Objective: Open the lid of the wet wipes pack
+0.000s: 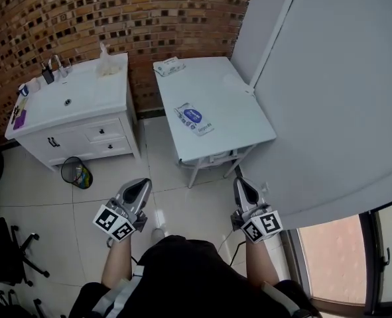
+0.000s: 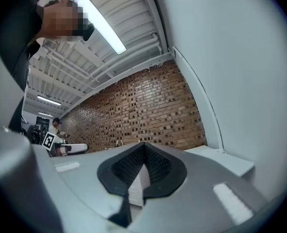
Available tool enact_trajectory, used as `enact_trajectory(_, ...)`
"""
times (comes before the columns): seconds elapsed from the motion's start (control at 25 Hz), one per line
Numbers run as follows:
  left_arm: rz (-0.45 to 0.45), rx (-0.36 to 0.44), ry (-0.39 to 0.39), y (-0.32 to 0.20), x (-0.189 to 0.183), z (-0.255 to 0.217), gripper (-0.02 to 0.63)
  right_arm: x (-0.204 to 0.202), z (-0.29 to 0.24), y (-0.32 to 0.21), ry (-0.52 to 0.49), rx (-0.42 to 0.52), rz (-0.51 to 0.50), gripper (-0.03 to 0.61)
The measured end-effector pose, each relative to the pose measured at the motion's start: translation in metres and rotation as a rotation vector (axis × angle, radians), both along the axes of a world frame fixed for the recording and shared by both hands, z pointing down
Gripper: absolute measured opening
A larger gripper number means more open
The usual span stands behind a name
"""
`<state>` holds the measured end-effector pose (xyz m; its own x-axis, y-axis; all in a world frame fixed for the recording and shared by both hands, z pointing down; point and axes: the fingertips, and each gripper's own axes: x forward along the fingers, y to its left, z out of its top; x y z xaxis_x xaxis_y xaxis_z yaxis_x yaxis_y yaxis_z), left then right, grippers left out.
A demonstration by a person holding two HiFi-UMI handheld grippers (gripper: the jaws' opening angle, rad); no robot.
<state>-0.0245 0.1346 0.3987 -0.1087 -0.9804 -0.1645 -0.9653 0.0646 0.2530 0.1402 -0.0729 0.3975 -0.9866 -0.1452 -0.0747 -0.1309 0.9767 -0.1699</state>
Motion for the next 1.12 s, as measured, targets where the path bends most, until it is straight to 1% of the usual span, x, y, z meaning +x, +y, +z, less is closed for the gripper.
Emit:
enact_trajectory(0.16, -0.024, -0.009, -0.042, 0.011, -0.034, -0.003, 0.002, -0.037, -0.004, 0.010, -0.007, 0.012, -0.008, 0.003)
enact_trajectory(0.28, -0.061, -0.014, -0.063, 0.021, -0.064, -0.007, 0.002, -0.069, -0.006, 0.024, -0.015, 0.014, -0.034, 0.002)
enact_trajectory(0.36, -0.079, -0.006, -0.068, 0.028, -0.080, -0.012, 0.002, -0.089, -0.004, 0.035, 0.000, 0.020, -0.060, 0.002)
enact_trajectory(0.44, -0.078, -0.007, -0.072, 0.037, -0.092, -0.012, 0.002, -0.105, 0.001, 0.043, 0.024, 0.022, -0.076, 0.002)
enact_trajectory(0.52, -0.062, -0.024, -0.075, 0.047, -0.101, -0.007, 0.002, -0.121, 0.006, 0.044, 0.034, 0.003, -0.077, 0.003)
enact_trajectory(0.64, -0.064, -0.042, -0.075, 0.065, -0.112, 0.000, 0.002, -0.148, 0.012, 0.054, 0.045, -0.009, -0.101, 0.003)
enact_trajectory(0.76, -0.125, -0.056, -0.067, 0.089, -0.133, 0.005, 0.002, -0.179, 0.013, 0.074, 0.057, 0.014, -0.160, 0.003)
enact_trajectory(0.88, -0.174, -0.073, -0.056, 0.109, -0.150, 0.015, 0.002, -0.199, 0.018, 0.090, 0.044, -0.004, -0.207, 0.003)
enact_trajectory(1.12, -0.218, -0.100, -0.041, 0.108, -0.170, 0.026, 0.002, -0.230, 0.031, 0.078, 0.055, -0.026, -0.232, 0.003)
